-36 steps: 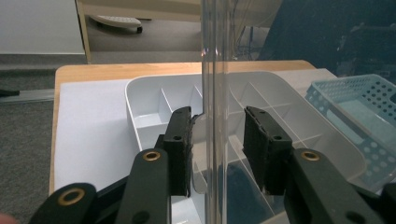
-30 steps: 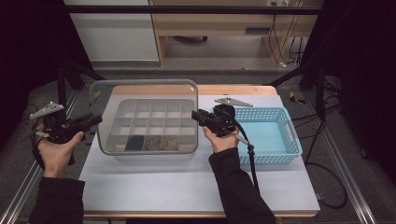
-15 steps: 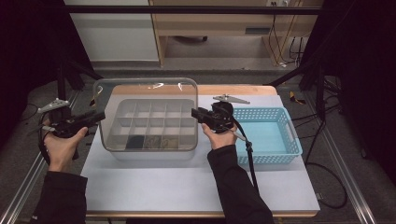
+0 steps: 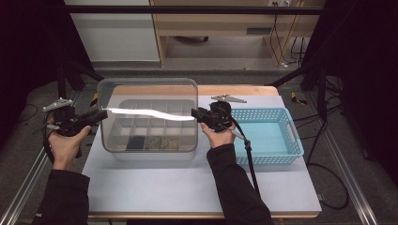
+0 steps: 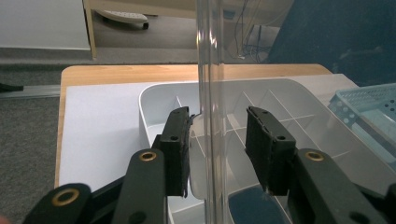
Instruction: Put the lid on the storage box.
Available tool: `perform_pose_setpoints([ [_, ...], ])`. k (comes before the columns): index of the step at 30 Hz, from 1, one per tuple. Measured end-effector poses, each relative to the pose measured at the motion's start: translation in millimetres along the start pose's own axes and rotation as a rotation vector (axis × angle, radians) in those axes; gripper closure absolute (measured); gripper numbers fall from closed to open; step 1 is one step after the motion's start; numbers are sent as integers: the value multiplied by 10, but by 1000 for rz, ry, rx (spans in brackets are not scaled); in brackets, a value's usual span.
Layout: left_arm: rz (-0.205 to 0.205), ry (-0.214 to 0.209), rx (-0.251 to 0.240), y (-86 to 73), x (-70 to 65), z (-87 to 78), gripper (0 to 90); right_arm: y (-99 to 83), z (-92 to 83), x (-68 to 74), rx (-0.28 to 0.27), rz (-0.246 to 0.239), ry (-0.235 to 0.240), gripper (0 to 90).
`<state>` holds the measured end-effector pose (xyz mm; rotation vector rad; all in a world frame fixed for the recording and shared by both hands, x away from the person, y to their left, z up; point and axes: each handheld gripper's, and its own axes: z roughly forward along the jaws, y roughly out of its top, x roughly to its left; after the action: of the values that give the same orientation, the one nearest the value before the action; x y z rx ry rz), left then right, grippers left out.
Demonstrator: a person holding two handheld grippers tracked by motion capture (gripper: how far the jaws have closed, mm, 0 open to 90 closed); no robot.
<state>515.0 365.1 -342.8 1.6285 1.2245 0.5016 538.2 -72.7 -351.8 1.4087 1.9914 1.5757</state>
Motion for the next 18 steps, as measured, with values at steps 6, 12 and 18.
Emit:
perform_pose_setpoints([
  [6, 9, 30, 16, -9, 56, 73, 586, -5, 84, -21, 6, -21, -14, 648],
  [12, -5, 10, 26, -19, 73, 150, 577, -18, 167, -75, 11, -20, -17, 639],
  [18, -7, 13, 32, -29, 96, 211, 567, -36, 225, -104, 14, -26, -25, 626],
])
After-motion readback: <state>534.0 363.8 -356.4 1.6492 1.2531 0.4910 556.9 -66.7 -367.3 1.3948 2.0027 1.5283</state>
